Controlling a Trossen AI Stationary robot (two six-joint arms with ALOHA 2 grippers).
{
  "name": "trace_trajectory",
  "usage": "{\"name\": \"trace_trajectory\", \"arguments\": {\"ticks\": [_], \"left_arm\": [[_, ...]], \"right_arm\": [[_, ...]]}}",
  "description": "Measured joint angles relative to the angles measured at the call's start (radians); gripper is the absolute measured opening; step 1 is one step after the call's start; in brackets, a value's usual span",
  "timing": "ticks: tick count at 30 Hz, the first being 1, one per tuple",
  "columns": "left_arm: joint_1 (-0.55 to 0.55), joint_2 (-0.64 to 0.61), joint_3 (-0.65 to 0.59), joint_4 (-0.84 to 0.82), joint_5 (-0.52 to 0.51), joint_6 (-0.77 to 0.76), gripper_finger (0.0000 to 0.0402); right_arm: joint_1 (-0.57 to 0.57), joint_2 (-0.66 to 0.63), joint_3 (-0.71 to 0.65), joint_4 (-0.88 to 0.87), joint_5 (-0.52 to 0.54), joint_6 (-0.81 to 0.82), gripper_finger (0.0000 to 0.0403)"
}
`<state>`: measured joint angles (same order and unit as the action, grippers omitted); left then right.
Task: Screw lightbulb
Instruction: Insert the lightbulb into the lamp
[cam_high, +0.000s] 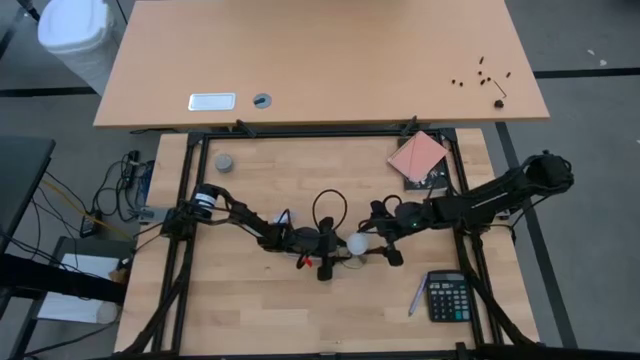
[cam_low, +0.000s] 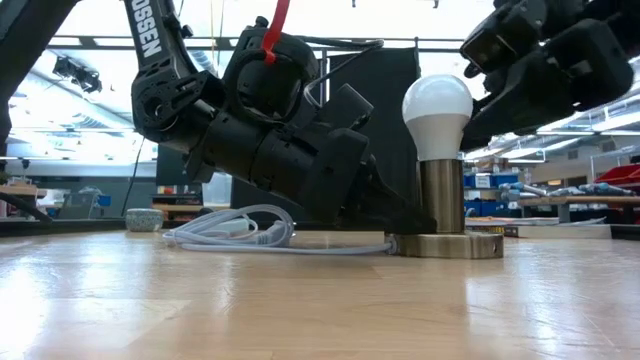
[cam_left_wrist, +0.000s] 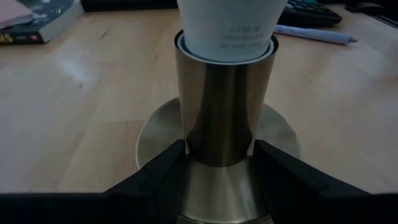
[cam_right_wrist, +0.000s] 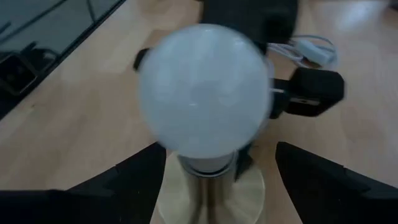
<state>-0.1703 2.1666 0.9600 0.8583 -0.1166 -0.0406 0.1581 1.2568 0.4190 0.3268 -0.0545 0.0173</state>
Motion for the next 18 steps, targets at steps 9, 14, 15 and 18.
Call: {"name": "trace_trajectory", "arguments": {"ticks": [9,14,15,18], "left_arm": [[0.000,0.000,0.000,0.001,-0.017,0.006,0.0175],[0.004,0.000,0.001,-0.018,-0.039,-0.051,0.0167],[0.005,-0.001,0.001,-0.019,-0.039,-0.062,0.0166],[0.005,-0.001,0.002,-0.021,-0.054,-0.065,0.0166]], "right_arm": [[0.067,0.000,-0.003,0.052,0.064,0.059,0.0303],[0.110,0.001,-0.003,0.049,0.104,0.061,0.0297],[0.115,0.001,-0.003,0.048,0.107,0.066,0.0295],[0.127,0.001,-0.003,0.047,0.110,0.074,0.0292]]}}
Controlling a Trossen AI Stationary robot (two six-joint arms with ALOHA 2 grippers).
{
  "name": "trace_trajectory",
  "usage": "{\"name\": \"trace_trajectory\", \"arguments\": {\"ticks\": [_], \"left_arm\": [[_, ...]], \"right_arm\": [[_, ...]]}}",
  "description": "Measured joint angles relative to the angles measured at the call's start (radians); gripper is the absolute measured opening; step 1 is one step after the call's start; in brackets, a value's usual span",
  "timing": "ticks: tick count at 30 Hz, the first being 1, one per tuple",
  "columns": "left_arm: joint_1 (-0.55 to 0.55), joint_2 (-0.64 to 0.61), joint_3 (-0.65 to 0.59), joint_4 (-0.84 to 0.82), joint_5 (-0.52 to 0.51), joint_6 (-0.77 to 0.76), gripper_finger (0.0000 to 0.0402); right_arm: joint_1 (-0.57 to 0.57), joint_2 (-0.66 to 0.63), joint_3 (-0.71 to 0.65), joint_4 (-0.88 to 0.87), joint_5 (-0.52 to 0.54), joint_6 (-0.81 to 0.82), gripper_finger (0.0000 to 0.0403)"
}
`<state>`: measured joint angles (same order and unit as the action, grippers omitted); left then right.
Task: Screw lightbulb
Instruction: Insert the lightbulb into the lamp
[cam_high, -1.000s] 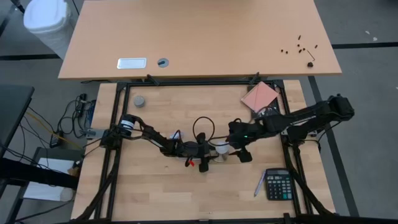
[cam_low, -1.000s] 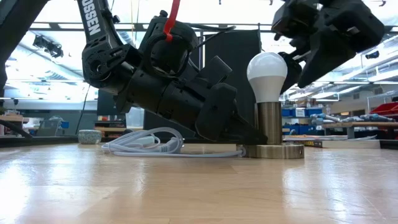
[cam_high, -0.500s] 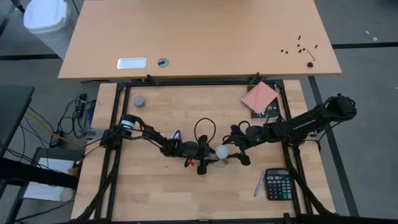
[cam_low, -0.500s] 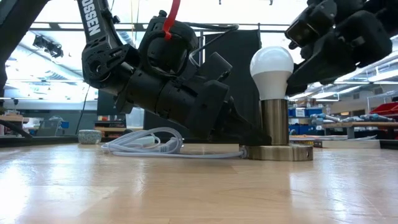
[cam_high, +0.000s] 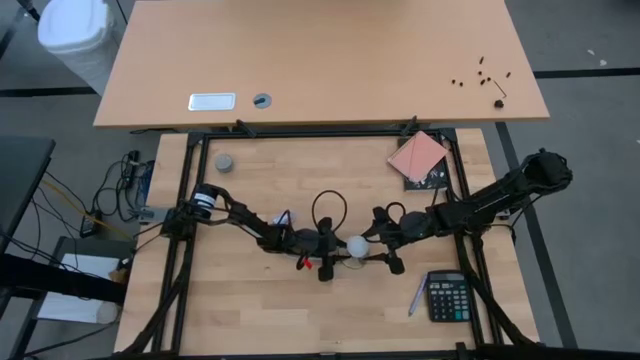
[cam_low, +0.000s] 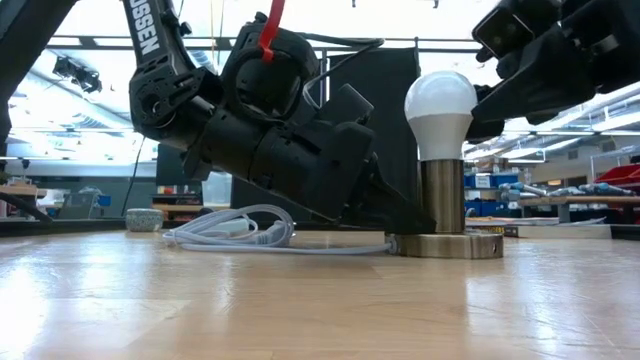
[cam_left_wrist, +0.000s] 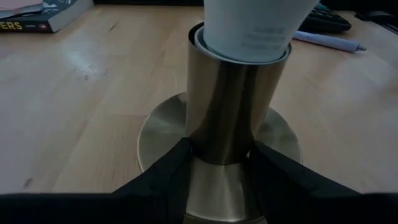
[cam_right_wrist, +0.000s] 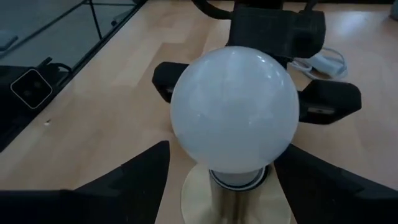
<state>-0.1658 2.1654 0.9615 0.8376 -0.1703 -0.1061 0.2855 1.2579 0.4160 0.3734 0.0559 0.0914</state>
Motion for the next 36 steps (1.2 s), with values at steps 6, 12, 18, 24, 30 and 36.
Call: {"name": "trace_trajectory", "arguments": {"ticks": [6,12,18,24,30,36], "left_arm": [[0.001,0.000,0.000,-0.004,-0.025,-0.009,0.0166],[0.009,0.000,0.000,-0.007,-0.069,-0.015,0.0166],[0.007,0.000,0.000,-0.006,-0.059,-0.014,0.0166],[0.006,0.000,0.000,-0.006,-0.036,-0.010,0.0166],[0.005,0.000,-0.001,-0.006,-0.041,-0.018,0.0166],[0.010,0.000,-0.001,-0.006,-0.057,-0.026,0.0166]], "right_arm": [[0.005,0.000,0.000,-0.069,-0.016,0.051,0.0291],[0.036,0.000,0.000,-0.068,-0.147,0.089,0.0289],[0.040,0.001,0.000,-0.149,0.032,0.090,0.0281],[0.001,0.001,0.000,-0.097,0.127,0.044,0.0280],[0.005,0.000,0.000,-0.086,0.051,0.054,0.0275],[0.079,0.000,0.000,-0.064,0.006,0.140,0.0270]]}}
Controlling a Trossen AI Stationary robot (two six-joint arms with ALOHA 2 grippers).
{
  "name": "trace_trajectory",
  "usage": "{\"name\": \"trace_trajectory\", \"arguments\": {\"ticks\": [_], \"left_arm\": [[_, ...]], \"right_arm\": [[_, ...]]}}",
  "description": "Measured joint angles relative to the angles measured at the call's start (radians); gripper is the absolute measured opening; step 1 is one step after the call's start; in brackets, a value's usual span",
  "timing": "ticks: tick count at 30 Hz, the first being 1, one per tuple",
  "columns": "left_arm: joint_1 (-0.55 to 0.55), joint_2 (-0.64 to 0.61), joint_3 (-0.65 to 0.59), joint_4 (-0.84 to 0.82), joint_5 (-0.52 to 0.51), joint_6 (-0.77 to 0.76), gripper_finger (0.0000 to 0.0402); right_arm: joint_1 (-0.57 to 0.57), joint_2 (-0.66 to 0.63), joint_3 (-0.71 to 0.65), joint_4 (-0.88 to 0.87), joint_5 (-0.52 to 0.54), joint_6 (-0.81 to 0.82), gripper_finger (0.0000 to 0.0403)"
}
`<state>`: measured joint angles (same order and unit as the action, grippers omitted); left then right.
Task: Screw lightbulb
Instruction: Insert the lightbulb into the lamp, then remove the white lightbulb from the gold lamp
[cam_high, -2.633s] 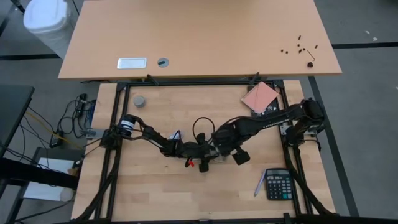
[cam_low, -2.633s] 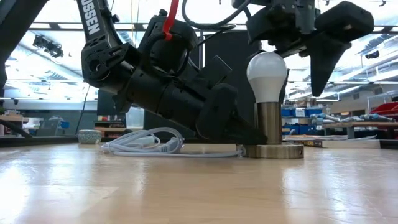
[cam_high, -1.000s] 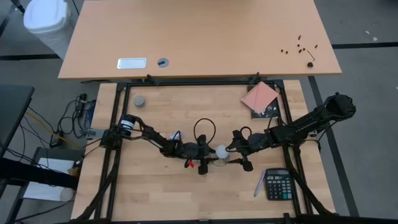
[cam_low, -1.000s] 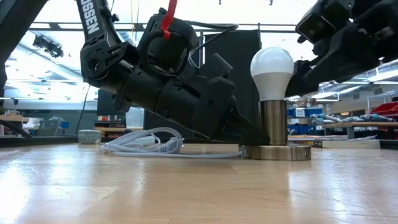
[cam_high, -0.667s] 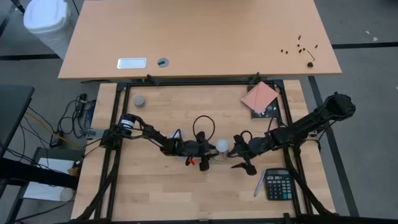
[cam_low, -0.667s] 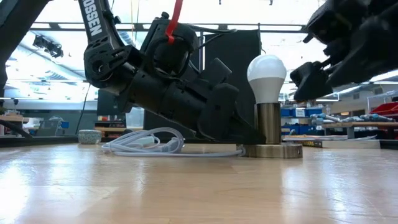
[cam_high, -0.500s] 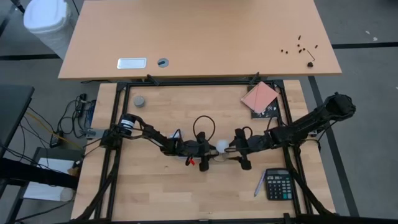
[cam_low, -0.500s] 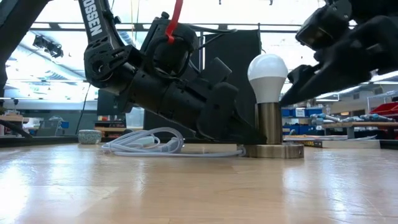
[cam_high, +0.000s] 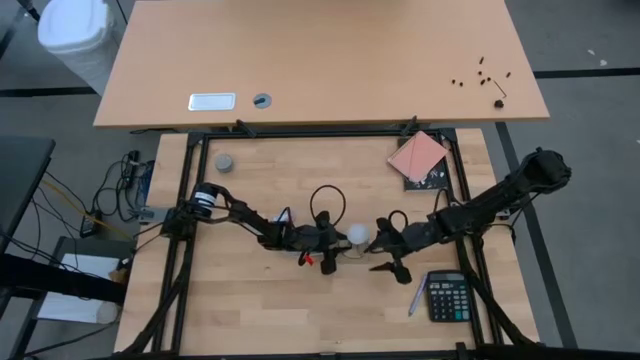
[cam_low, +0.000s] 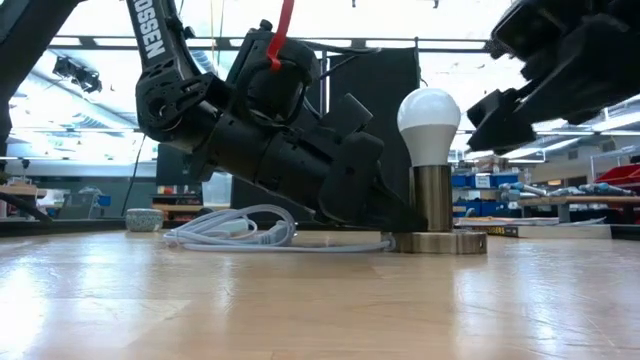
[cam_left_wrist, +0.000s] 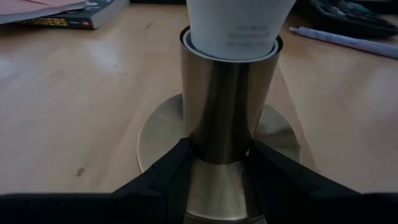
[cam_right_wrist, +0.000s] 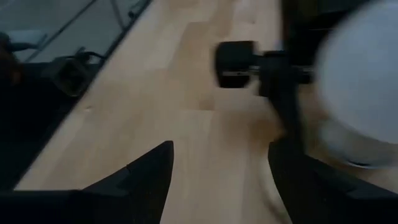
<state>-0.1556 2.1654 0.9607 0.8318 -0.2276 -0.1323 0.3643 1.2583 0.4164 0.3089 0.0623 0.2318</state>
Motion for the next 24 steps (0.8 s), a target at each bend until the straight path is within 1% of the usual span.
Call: {"name": "trace_trajectory", "arguments": {"ticks": [2,4,7,11,13,15,17,21,24], "left_arm": [[0.000,0.000,0.000,0.000,-0.004,0.000,0.0166],[-0.001,0.000,0.000,0.000,-0.005,0.000,0.0166],[-0.001,0.000,0.000,0.000,-0.004,-0.001,0.0166],[-0.006,0.000,0.000,0.000,0.012,-0.003,0.0166],[-0.014,0.000,0.000,0.000,0.015,-0.003,0.0166],[-0.020,0.000,0.000,0.000,0.017,-0.003,0.0166],[-0.026,0.000,0.000,-0.006,0.017,-0.008,0.0166],[-0.043,-0.007,0.002,-0.053,0.016,-0.035,0.0166],[-0.056,-0.011,0.002,-0.065,0.014,-0.049,0.0166]], "right_arm": [[0.024,0.000,0.000,0.006,0.001,-0.001,0.0268],[0.037,0.000,0.000,-0.001,0.036,-0.004,0.0266],[0.031,0.000,0.000,-0.034,0.095,-0.002,0.0264],[0.012,0.000,0.001,-0.040,0.132,0.056,0.0263],[0.012,0.000,-0.005,-0.040,0.175,0.090,0.0263],[0.012,-0.001,-0.033,-0.027,0.240,0.113,0.0263],[0.012,0.000,-0.084,0.019,0.288,0.151,0.0261],[0.025,0.000,-0.207,0.242,0.304,0.255,0.0259],[0.051,0.000,-0.253,0.333,0.335,0.312,0.0259]]}}
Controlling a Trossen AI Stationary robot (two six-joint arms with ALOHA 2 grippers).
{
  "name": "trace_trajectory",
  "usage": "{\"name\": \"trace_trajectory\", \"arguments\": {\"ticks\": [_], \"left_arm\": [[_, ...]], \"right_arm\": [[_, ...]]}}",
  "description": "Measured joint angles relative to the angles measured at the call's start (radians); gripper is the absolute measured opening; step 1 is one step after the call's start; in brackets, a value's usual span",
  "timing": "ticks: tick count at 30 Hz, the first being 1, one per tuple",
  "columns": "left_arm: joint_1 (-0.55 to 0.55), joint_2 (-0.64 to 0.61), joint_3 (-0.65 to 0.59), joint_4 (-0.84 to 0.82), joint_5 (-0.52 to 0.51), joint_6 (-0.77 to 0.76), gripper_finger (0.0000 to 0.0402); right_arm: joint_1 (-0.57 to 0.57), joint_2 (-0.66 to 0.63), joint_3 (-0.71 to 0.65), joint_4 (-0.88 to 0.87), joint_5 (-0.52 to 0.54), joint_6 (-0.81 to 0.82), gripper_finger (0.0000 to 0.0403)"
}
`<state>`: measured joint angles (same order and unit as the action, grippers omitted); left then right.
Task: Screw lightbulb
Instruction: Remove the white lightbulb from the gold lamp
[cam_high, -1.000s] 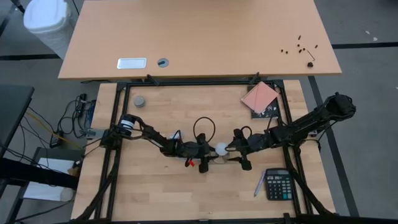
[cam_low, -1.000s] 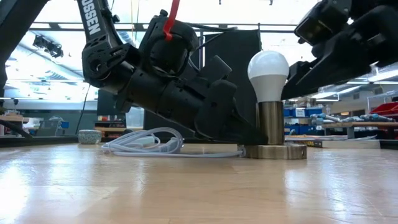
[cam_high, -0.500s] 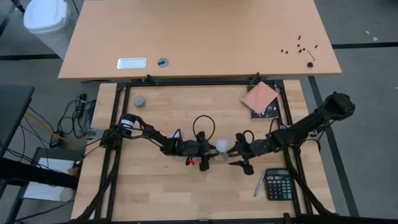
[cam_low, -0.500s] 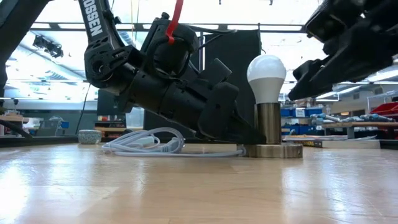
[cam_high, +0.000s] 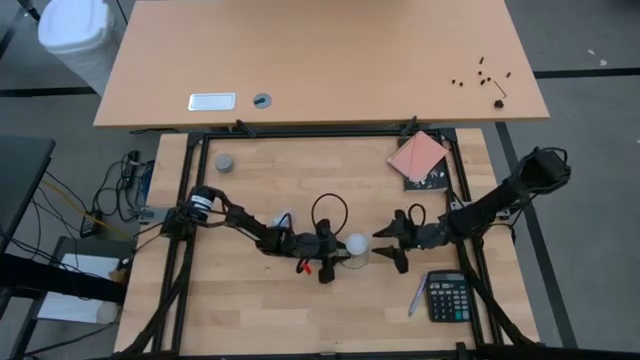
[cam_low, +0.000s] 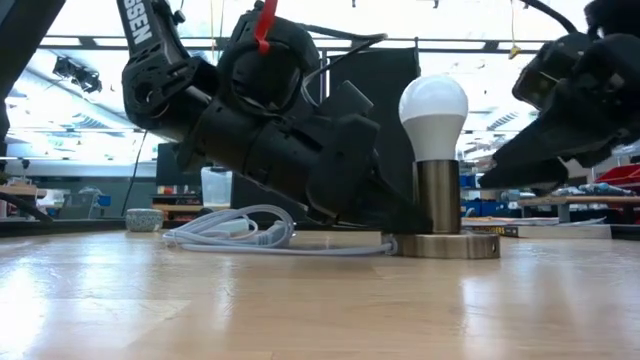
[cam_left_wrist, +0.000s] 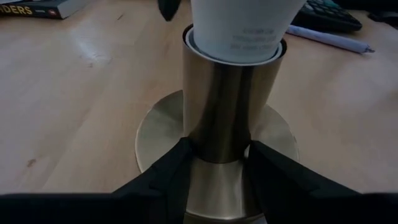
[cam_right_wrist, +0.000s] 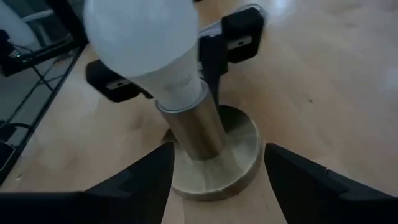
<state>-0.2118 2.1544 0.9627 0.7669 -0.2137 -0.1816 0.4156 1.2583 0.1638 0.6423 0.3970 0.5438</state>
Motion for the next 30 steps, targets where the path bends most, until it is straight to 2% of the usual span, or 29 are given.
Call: {"name": "trace_trajectory", "arguments": {"ticks": [5,9,13,17,24,30], "left_arm": [[-0.012,0.003,-0.003,0.041,-0.015,-0.006,0.0166],[-0.014,-0.001,-0.003,0.035,-0.051,0.017,0.0166],[-0.015,-0.038,-0.003,-0.059,-0.084,0.023,0.0166],[-0.015,-0.098,-0.005,-0.185,-0.138,0.041,0.0166],[-0.011,-0.122,-0.006,-0.232,-0.195,0.055,0.0166],[-0.011,-0.125,-0.005,-0.246,-0.192,0.001,0.0166]], "right_arm": [[0.078,0.000,0.005,-0.017,0.129,0.031,0.0258],[0.139,0.000,0.032,-0.016,0.250,-0.024,0.0258],[0.186,0.011,0.043,-0.010,0.275,-0.061,0.0258],[0.205,0.072,0.043,0.009,0.351,-0.026,0.0258],[0.168,0.267,0.103,0.084,0.364,-0.051,0.0258],[0.144,0.408,0.192,0.166,0.345,-0.077,0.0258]]}}
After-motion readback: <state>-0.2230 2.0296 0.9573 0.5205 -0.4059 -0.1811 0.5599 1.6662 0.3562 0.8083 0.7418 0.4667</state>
